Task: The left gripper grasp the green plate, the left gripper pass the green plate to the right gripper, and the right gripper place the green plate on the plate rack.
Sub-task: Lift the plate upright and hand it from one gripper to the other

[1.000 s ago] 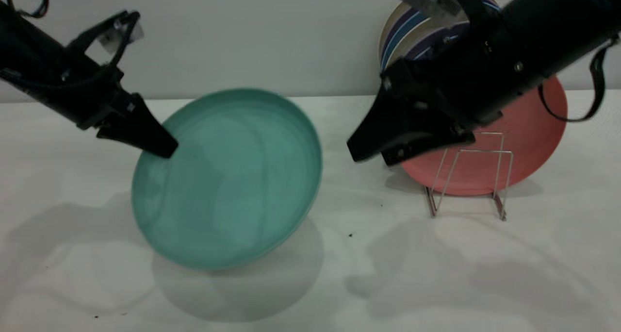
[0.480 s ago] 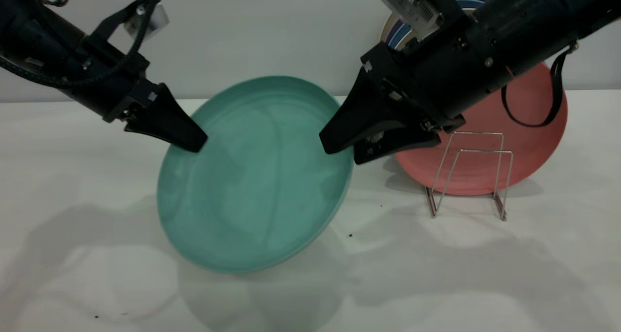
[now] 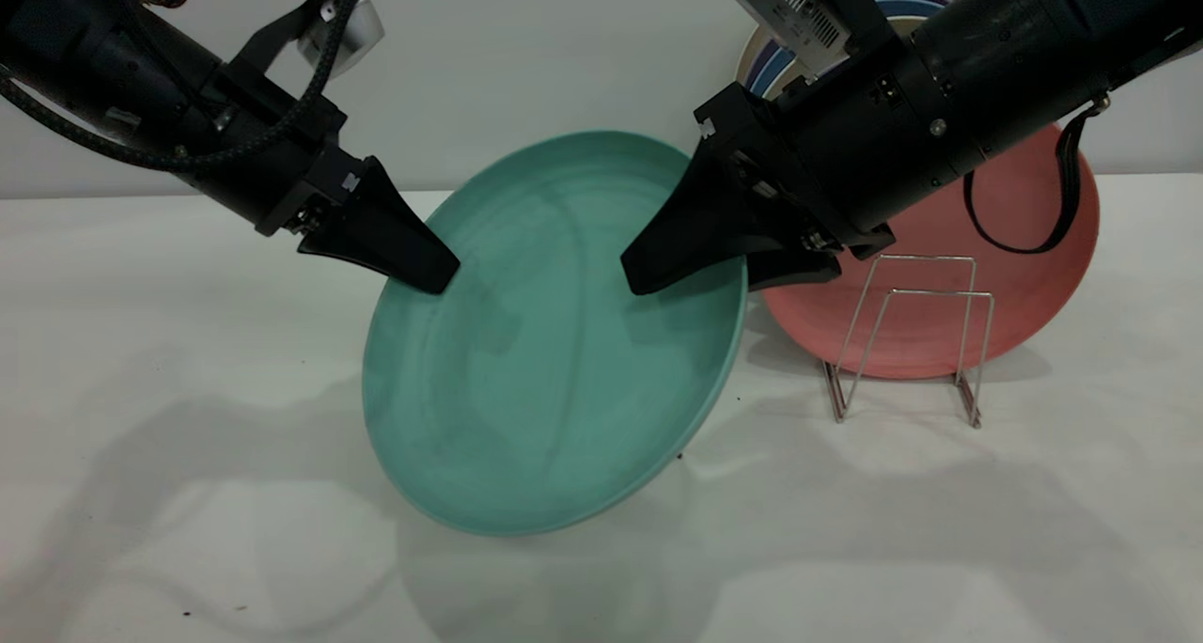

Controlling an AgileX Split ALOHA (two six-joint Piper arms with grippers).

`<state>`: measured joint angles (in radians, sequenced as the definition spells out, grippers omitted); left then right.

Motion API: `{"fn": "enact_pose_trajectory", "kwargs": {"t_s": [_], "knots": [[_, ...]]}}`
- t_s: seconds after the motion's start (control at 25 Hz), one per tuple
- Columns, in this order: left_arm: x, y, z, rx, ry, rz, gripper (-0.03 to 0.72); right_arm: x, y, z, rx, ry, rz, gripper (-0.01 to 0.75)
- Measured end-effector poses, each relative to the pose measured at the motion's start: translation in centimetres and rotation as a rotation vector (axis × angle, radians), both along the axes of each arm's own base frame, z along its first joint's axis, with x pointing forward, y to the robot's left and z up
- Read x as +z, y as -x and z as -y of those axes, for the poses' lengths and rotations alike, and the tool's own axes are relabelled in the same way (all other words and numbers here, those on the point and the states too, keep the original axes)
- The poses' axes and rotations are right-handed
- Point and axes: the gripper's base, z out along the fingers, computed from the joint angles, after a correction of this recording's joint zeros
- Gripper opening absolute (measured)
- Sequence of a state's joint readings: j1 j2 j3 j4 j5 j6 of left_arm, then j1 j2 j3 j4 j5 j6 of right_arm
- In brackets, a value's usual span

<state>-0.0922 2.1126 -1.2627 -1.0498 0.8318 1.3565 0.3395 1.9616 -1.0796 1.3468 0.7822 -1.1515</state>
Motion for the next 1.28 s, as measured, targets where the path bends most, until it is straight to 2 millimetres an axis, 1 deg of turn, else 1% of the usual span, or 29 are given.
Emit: {"fn": "enact_pose_trajectory", "kwargs": {"t_s": [0.04,0.08,0.12,0.2,0.28,0.32,0.4,0.48,0.6,0.64,0.68,0.76,0.88,1.0,1.28], "knots": [[0.0,0.0,0.0,-0.006,0.003,0.000,0.022,0.0,0.0,0.0,-0.001,0.000,0.000,0.245],[0.0,0.1,0.0,-0.012,0.006,-0.001,0.023,-0.1,-0.2,0.1,-0.015,0.013,0.006,0.193],[0.1,0.1,0.0,-0.013,0.006,0.002,0.024,-0.2,-0.3,0.3,-0.024,0.022,0.010,0.169],[0.1,0.1,0.0,-0.013,0.007,0.002,0.033,-0.3,-0.3,0.3,-0.024,0.025,0.012,0.167],[0.1,0.1,0.1,-0.011,0.010,0.001,0.071,-0.3,-0.3,0.3,-0.015,0.027,0.024,0.167],[0.2,0.1,0.1,-0.012,0.020,-0.004,0.112,-0.3,-0.3,0.3,-0.010,0.028,0.030,0.167],[0.3,0.2,0.3,-0.016,0.034,-0.014,0.228,-0.3,-0.3,0.3,0.002,0.027,0.040,0.155],[0.6,0.3,0.3,-0.015,0.040,-0.017,0.395,-0.3,-0.3,0.3,0.016,0.035,0.052,0.137],[1.6,0.3,0.3,-0.004,0.043,-0.007,0.618,-0.2,-0.2,0.4,0.043,0.048,0.083,0.104],[1.9,0.4,0.3,-0.004,0.045,-0.001,0.670,0.0,-0.2,0.4,0.053,0.046,0.097,0.104],[2.4,0.4,0.3,-0.006,0.046,0.010,0.695,0.2,-0.2,0.5,0.066,0.045,0.114,0.104],[3.4,0.6,0.3,-0.013,0.038,0.037,0.712,0.9,-0.3,1.0,0.081,0.038,0.151,0.104],[5.2,0.9,0.0,-0.031,0.005,0.093,0.695,1.8,-0.8,2.5,0.079,0.035,0.191,0.104],[6.1,1.0,-0.1,-0.017,-0.018,0.109,0.665,2.9,-1.0,4.2,0.078,0.019,0.205,0.104],[7.9,1.6,0.5,-0.013,0.008,0.122,0.619,4.7,-0.7,6.0,0.101,0.016,0.242,0.103]]}}
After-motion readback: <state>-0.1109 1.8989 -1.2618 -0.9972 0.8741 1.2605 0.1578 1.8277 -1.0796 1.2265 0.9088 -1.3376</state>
